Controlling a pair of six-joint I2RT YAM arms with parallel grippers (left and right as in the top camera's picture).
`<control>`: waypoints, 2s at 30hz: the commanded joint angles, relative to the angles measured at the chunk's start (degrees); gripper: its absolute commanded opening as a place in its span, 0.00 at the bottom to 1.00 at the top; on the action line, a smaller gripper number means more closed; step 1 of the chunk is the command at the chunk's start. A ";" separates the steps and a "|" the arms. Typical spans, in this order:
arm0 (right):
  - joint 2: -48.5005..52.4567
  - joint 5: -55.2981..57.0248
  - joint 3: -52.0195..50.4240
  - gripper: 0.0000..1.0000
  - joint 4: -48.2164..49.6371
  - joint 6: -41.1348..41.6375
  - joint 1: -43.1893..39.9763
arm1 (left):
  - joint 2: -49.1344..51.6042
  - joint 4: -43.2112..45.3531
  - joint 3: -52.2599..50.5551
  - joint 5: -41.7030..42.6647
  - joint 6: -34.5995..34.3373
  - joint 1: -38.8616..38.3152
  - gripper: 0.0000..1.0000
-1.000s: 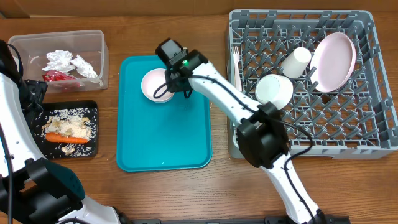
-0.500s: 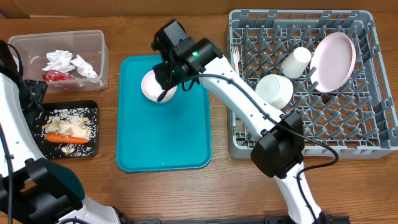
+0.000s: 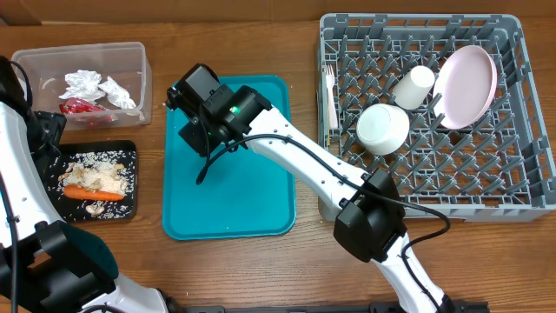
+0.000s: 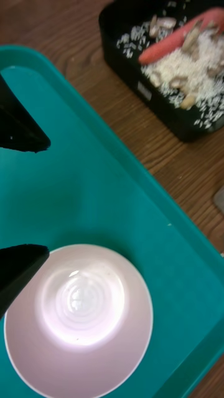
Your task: Sort waste into correct bins and load items into the dishwasher rack
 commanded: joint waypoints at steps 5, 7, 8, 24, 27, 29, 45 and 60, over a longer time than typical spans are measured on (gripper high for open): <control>4.28 2.45 -0.96 0.52 2.21 -0.61 -0.85 | -0.96 0.02 -0.24 0.00 -1.22 -0.24 1.00; 4.96 2.43 -0.96 0.51 2.69 -0.61 -0.92 | -0.96 0.04 -0.24 0.00 -1.22 -0.24 1.00; 5.44 2.43 -0.96 0.51 2.84 -0.61 -0.96 | -0.96 0.04 -0.24 0.00 -1.20 -0.24 1.00; 10.75 4.55 -1.01 0.45 3.28 -0.59 -1.09 | -0.96 0.02 -0.24 0.00 -1.22 -0.24 1.00; 11.23 4.57 -1.14 0.43 3.08 -0.59 -1.07 | -0.96 0.04 -0.24 0.00 -1.20 -0.24 1.00; 11.23 4.66 -1.11 0.41 3.19 -0.59 -1.07 | -0.96 0.04 -0.24 0.00 -1.20 -0.24 1.00; 9.49 5.81 -0.26 0.41 2.73 2.78 -1.11 | -0.96 0.02 -0.24 0.00 -1.22 -0.24 1.00; 8.37 5.38 1.57 0.41 1.38 3.13 -1.70 | -0.96 0.02 -0.24 0.00 -1.22 -0.22 1.00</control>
